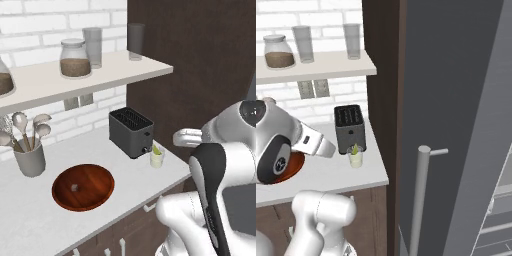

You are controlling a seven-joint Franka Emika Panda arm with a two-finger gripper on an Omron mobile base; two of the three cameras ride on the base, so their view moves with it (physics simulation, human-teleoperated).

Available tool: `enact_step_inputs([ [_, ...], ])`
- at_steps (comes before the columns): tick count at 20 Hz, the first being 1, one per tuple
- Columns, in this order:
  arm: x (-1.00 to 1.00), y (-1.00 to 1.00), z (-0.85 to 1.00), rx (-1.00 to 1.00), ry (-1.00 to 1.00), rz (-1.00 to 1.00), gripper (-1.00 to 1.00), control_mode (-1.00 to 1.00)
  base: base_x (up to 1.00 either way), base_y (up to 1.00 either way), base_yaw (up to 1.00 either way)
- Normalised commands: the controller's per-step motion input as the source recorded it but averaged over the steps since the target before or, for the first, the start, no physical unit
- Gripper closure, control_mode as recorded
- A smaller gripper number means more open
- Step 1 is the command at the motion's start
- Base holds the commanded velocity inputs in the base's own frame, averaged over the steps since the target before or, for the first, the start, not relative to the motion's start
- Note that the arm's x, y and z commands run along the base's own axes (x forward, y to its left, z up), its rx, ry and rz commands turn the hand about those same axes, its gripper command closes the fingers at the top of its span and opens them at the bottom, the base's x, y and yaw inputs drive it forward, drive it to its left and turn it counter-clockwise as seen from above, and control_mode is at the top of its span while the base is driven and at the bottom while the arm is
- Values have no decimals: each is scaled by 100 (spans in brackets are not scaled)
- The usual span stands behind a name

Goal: Grab a lemon wedge from the fridge and one ice cube from the ice bowl, and put them in the glass of lemonade.

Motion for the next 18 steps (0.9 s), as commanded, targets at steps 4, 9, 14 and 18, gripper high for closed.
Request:
enact_step_inputs([
  [4,0,-17,-27,0,0,-34,-100,-100,0,0,0],
  [9,-30,-26,0,7,0,-4,-100,-100,0,0,0],
  [14,-59,-23,13,13,-2,17,-100,-100,0,0,0],
  [18,-79,-9,20,13,-10,25,-100,-100,0,0,0],
])
